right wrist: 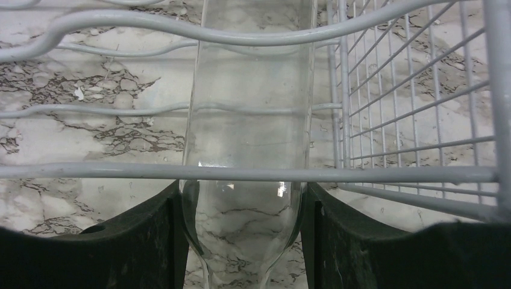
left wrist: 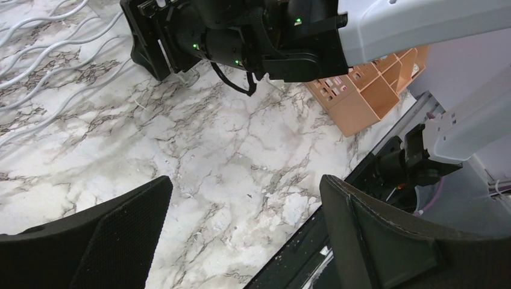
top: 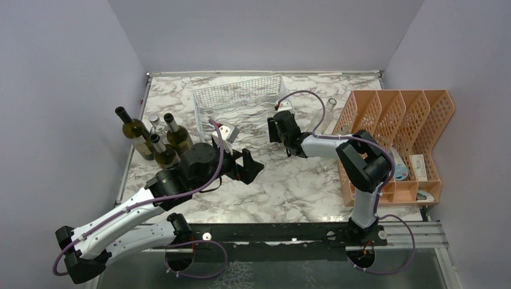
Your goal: Put the wine bottle on the wine rack
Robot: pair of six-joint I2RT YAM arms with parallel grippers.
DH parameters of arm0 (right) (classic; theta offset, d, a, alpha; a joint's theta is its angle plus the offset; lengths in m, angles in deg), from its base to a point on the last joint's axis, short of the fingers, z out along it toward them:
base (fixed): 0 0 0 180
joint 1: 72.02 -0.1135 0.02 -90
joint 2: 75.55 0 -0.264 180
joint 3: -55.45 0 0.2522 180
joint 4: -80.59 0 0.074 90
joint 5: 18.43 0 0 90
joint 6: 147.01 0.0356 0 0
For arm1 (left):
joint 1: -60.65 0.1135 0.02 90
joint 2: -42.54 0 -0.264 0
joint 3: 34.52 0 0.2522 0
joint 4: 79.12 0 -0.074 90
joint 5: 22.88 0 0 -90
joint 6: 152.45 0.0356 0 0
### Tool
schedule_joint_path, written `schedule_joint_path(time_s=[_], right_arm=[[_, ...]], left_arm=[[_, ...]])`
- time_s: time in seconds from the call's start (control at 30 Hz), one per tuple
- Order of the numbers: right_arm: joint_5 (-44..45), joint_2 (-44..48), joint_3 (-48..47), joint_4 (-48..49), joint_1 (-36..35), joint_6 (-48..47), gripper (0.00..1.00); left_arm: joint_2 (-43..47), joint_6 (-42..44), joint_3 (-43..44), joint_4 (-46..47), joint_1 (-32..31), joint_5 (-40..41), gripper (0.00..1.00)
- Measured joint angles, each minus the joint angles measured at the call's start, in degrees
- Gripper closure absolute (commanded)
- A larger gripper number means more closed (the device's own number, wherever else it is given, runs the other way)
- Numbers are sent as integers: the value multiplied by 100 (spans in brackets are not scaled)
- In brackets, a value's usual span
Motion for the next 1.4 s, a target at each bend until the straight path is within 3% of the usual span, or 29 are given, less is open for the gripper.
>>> schedule_joint_path(time_s=[0.3,0.73,1.03,1.4], right_arm=[[-52,-85,-142,-101,11,-105,47],[-61,-2,-299,-514,11,-103,25],[-61,431,-393,-837,4,-81,22],[-59,909,-463,-1202,-142,-28,27]], left_arm=[[83,-61,-39,-13,0,-9,1],[120,-63,-55,-17,0,-11,1],[120,-59,-55,-22,0,-13,1],[125,-55,-55,-28,0,-11,1]])
